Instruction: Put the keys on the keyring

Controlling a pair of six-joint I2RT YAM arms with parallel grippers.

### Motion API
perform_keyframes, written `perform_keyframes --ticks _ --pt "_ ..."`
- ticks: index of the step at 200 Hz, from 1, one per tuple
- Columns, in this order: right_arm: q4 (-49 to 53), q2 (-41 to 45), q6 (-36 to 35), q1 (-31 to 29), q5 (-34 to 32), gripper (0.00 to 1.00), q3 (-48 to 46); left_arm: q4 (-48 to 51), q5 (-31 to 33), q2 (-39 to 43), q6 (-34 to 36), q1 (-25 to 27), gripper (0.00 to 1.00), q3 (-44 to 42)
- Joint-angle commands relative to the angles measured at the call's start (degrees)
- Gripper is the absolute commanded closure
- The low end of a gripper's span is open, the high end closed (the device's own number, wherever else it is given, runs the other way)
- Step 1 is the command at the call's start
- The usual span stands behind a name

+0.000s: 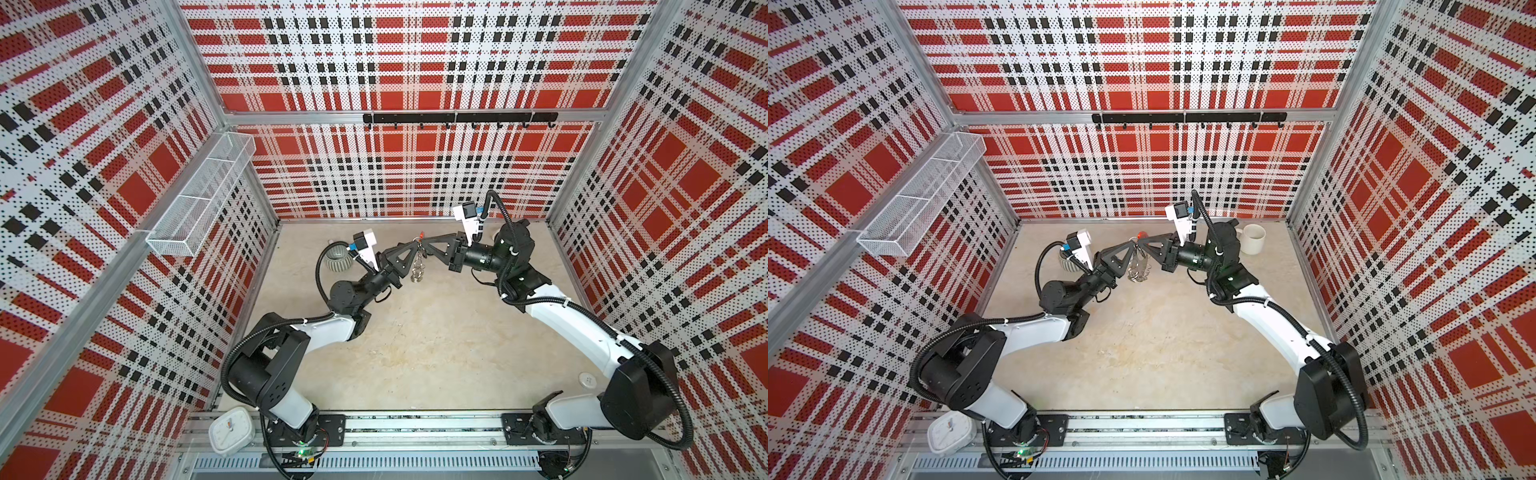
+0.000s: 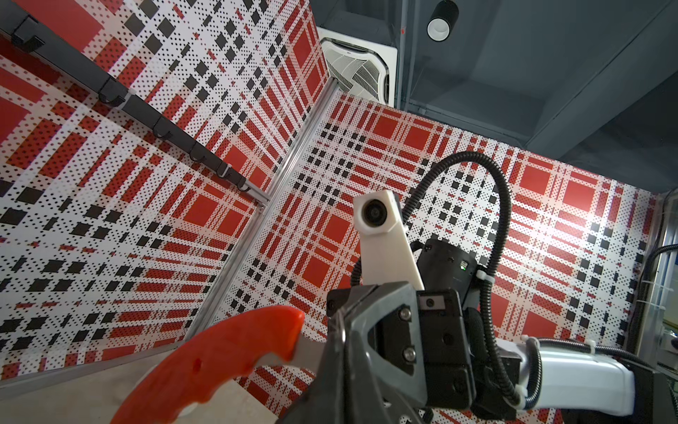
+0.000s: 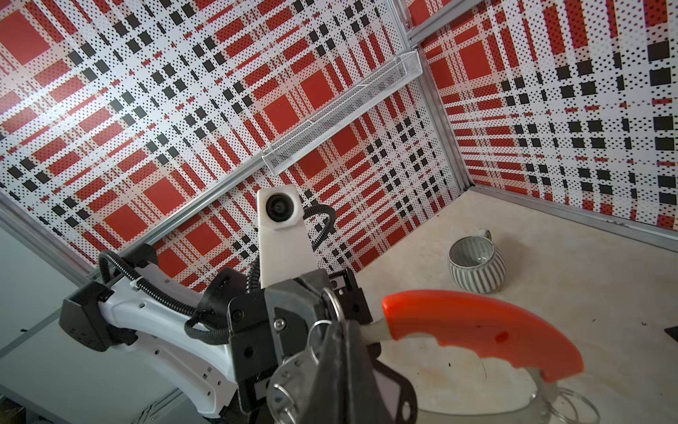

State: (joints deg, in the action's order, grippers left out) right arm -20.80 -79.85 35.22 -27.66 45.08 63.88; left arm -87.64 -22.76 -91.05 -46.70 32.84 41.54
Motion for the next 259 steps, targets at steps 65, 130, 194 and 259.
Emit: perform_keyframes --ticks 65,130,194,259 --pt "9.8 2.5 -8.6 0.5 -6.3 0.66 1.8 -5.0 -2.2 0.7 0.6 -0.1 1.0 0.8" --pt "6.5 1.7 -7.0 0.9 -2.2 0.6 3.3 -4.8 -2.4 0.9 0.6 -0.1 1.0 0.4" --pt "5.8 0.6 -6.5 0.9 -0.9 0.71 3.9 -4.8 -2.4 0.6 0.6 0.4 1.0 0.7" --pt "5.5 0.4 -6.2 0.7 -0.6 0.8 3.5 -4.7 -2.4 0.4 0.6 0.4 1.0 0.8"
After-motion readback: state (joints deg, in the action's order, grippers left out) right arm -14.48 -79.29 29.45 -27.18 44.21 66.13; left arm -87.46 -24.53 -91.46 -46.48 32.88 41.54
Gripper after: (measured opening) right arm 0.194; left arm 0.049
